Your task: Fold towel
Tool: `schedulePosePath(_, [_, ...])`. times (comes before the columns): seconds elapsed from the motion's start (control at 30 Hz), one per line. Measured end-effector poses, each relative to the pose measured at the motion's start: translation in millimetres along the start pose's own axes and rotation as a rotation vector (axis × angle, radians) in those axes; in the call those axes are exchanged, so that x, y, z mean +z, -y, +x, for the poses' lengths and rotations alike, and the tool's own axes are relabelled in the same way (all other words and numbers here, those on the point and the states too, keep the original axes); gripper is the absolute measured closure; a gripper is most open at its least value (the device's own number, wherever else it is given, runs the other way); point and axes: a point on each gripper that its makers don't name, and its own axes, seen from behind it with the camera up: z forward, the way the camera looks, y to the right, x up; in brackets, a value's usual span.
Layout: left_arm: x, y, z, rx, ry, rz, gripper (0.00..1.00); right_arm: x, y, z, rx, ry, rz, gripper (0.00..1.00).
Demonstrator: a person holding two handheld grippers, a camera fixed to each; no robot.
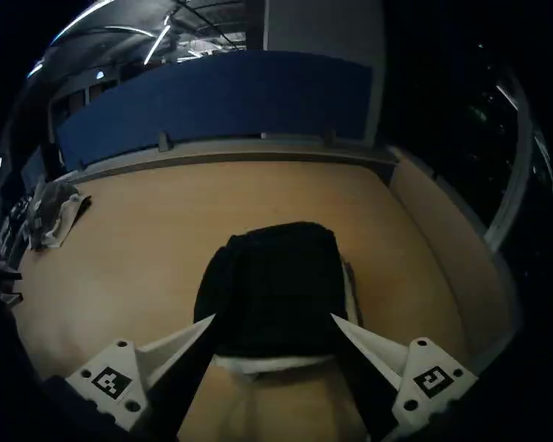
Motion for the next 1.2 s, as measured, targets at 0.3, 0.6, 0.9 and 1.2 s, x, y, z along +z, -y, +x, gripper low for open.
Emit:
schedulePosePath(0.3, [0.6,2.0,5.8,-0.002,-0.016,0.004,0.05,-17.3,14.8,13.9,-0.008,-0.064,0.022,0.0])
schedulePosePath(0.6, [1.7,4.9,15.3,-0.027,-0.061,0.032,0.05,-39.7,48.5,33.0,0.0,-0.202,0.085,0.0])
schedulePosePath(0.9, [0.8,17.2,31.5,-0.069,-0.151,0.096,0.05,-62.7,78.3,61.5,0.055,-0.393,0.1,0.0])
schedulePosePath(1.2, [-8.6,35.9,52.7,-0.102,-0.25,0.171,0.05,-83.7,105.9,83.9,0.03,-0.527,0.051,0.0])
